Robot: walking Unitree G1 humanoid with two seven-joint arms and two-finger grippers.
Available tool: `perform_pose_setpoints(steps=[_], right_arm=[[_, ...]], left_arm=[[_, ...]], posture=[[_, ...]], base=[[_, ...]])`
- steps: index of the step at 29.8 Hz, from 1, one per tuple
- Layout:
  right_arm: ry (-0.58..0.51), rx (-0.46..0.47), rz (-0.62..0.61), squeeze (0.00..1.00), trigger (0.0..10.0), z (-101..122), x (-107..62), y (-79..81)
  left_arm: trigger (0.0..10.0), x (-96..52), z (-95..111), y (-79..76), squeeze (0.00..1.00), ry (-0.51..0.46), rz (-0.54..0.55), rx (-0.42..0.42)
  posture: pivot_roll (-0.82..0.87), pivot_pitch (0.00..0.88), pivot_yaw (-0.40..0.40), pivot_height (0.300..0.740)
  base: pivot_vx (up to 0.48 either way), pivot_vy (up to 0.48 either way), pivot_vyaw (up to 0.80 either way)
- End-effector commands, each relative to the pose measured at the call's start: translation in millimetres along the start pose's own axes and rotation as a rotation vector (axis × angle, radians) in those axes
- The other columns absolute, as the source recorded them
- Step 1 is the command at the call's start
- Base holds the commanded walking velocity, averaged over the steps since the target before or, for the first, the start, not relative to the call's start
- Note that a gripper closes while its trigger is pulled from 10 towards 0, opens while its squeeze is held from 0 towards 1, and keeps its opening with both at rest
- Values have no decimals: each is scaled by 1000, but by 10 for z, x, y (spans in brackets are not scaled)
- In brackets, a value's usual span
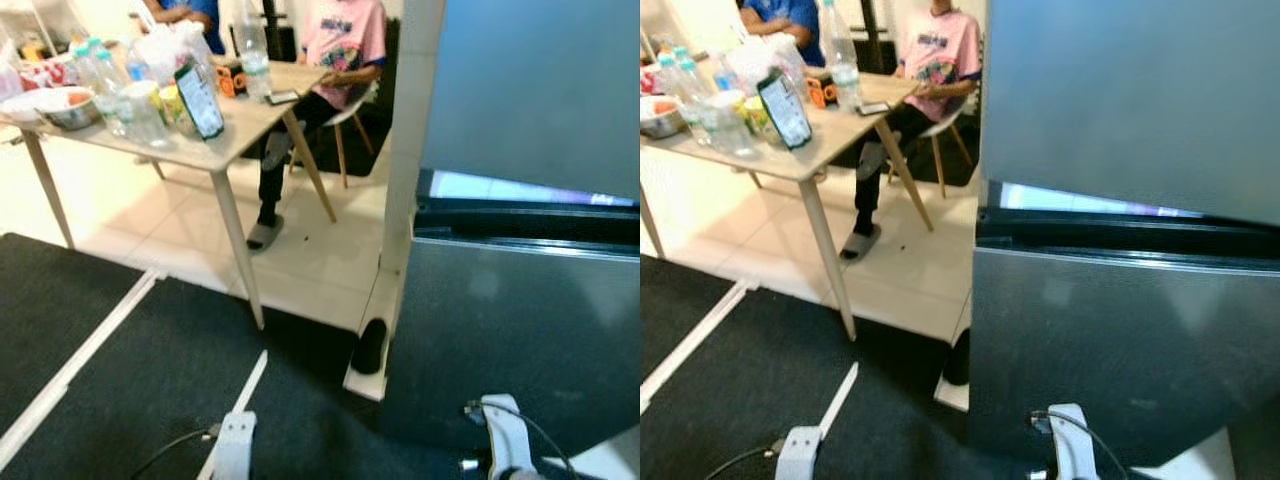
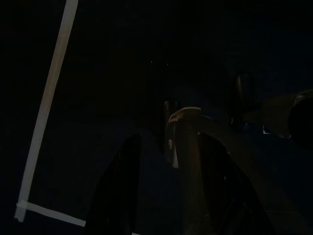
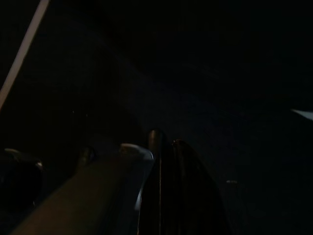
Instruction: Restocking fridge
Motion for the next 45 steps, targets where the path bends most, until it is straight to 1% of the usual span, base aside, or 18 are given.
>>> perform_pose_setpoints(steps=[1, 6, 9, 11, 13, 15, 16, 17, 19, 20, 22, 27, 33, 36, 37, 42, 44, 45], right_arm=[[-92, 65, 8, 0, 10000, 209, 2, -19], [-219, 145, 58, 0, 10000, 571, -9, -4], [-307, 177, 153, 0, 10000, 839, -27, 94], [-390, 139, 267, 0, 10000, 1142, -74, 223], [-406, 129, 287, 0, 10000, 1200, -86, 246], [-461, 80, 316, 0, 10000, 1419, -137, 287], [-510, 31, 318, 0, 10000, 1614, -190, 303], [-510, 31, 318, 0, 10000, 1614, -190, 303], [-557, 4, 287, 0, 10000, 1780, -239, 288], [-616, 12, 260, 0, 10000, 1952, -299, 274], [-641, 22, 256, 0, 10000, 2018, -325, 272], [-801, 13, 211, 0, 10000, 2497, -543, 306], [-855, -36, 220, 0, 10000, 2703, -664, 337], [-837, -68, 227, 0, 10000, 2690, -649, 369], [-756, -116, 285, 0, 10000, 2505, -533, 460], [-695, -155, 305, 0, 10000, 2356, -447, 510], [-510, -198, 307, 0, 10000, 1850, -214, 533], [-417, -181, 281, 0, 10000, 1565, -115, 487]], left_arm=[[10000, -11, -57, 37, 0, 18, 14, -21], [10000, -11, -55, 42, 0, 19, 16, -15], [10000, -12, -53, 48, 0, 19, 17, -9], [10000, -13, -55, 50, 0, 21, 19, -4], [10000, -13, -55, 51, 0, 21, 19, -4], [10000, -13, -49, 55, 0, 20, 20, -4], [10000, -13, -44, 55, 0, 18, 21, -4], [10000, -13, -44, 55, 0, 18, 21, -4], [10000, -13, -41, 57, 0, 16, 23, -3], [10000, -13, -42, 60, 0, 16, 26, -2], [10000, -13, -42, 61, 0, 16, 26, -2], [10000, -14, -45, 62, 0, 13, 29, -13], [10000, -14, -52, 61, 0, 14, 28, -14], [10000, -14, -53, 60, 0, 14, 28, -17], [10000, -14, -56, 57, 0, 14, 27, -16], [10000, -14, -57, 55, 0, 14, 26, -16], [10000, -13, -61, 49, 0, 16, 21, -14], [10000, -13, -62, 45, 0, 17, 19, -12]], posture=[[-42, 0, 48, 740], [-41, 0, 50, 740], [-45, 0, 55, 740], [-45, 0, 55, 740], [-45, 0, 55, 740], [-44, 0, 55, 740], [-45, 0, 55, 740], [-45, 0, 55, 740], [-45, 0, 56, 740], [-45, 0, 56, 740], [-45, 0, 56, 740], [-35, 0, 52, 740], [-33, 0, 47, 740], [-33, 0, 47, 740], [-34, 0, 42, 740], [-34, 0, 42, 740], [-37, 0, 42, 740], [-36, 0, 38, 740]], base=[[0, 0, 0], [0, 0, 0], [0, 0, 0], [0, 0, 0], [0, 0, 0], [0, 0, 0], [0, 0, 0], [0, 0, 0], [0, 0, 0], [0, 0, 0], [0, 0, 0], [0, 0, 0], [0, 0, 0], [0, 0, 0], [0, 0, 0], [0, 0, 0], [0, 0, 0], [0, 0, 0]])
Point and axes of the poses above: a point about 5 cm out from each wrist's last joint towards the gripper, its own x axis pointing out of the wrist towards the gripper, its own z axis along the axis of the wrist's last joint, y = z × x, the point moved 2 cm from there along x, pointing out of the wrist towards the gripper, and after that the axes turned 3 degrees about x, right-handed, at the moved point
